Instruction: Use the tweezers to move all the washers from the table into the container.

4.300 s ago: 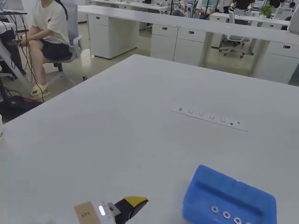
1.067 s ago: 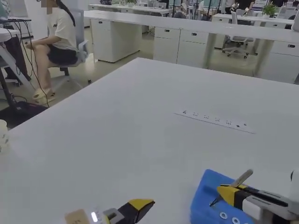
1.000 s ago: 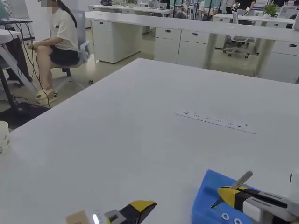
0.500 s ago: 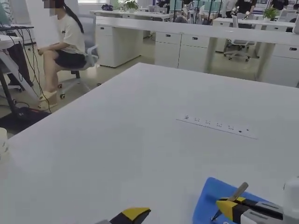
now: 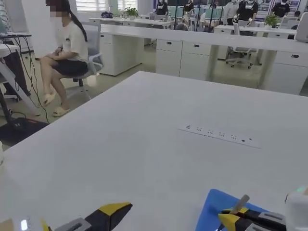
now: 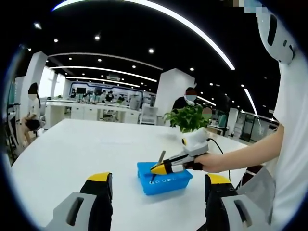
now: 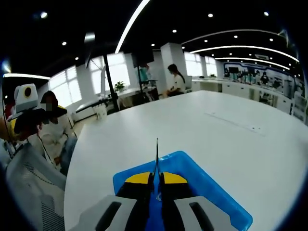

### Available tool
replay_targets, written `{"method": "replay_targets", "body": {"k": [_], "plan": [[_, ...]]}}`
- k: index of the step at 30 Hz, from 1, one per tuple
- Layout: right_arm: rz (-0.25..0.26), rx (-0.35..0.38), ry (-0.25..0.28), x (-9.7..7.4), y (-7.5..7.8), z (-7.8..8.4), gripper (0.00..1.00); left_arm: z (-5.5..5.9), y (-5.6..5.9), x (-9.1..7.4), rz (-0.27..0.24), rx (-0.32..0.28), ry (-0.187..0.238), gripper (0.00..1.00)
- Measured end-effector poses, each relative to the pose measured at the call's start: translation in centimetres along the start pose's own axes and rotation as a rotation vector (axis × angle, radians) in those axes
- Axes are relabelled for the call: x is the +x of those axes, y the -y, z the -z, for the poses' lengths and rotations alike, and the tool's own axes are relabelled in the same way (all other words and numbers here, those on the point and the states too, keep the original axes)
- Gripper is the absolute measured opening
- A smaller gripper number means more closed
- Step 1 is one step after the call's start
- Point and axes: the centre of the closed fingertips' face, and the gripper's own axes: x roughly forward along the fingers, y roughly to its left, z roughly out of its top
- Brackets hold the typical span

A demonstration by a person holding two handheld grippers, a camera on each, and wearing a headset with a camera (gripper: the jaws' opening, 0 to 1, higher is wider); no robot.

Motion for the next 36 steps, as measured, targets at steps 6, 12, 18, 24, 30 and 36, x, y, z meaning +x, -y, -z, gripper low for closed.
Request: {"method": "replay_targets", "body": {"k": [6, 12, 18, 24, 30, 36], "plan": [[0.007, -0.025, 0.034, -1.3, -0.6, -1.3, 0.04, -0.4, 0.6, 0.0, 0.037, 0.017, -0.017, 0.79], [0.003, -0.065, 0.068, -3.7, -2.2, -2.8, 0.04, -0.5, 1.4, 0.1, 0.077, 0.019, -0.026, 0.77], [-0.014, -0.107, 0.077, -5.9, -4.4, -3.3, 0.04, 0.0, 2.6, 0.6, 0.142, 0.066, -0.081, 0.74], [-0.050, -0.105, 0.075, -7.4, -6.7, -2.8, 0.04, 0.8, 3.8, 0.9, 0.214, 0.103, -0.133, 0.65], [-0.101, -0.129, 0.014, -8.4, -8.9, -0.8, 0.04, 1.3, 5.1, 1.5, 0.285, 0.124, -0.166, 0.59], [-0.161, -0.171, -0.075, -9.5, -11.2, 1.7, 0.04, 2.5, 7.0, 2.0, 0.405, 0.178, -0.233, 0.43]]}}
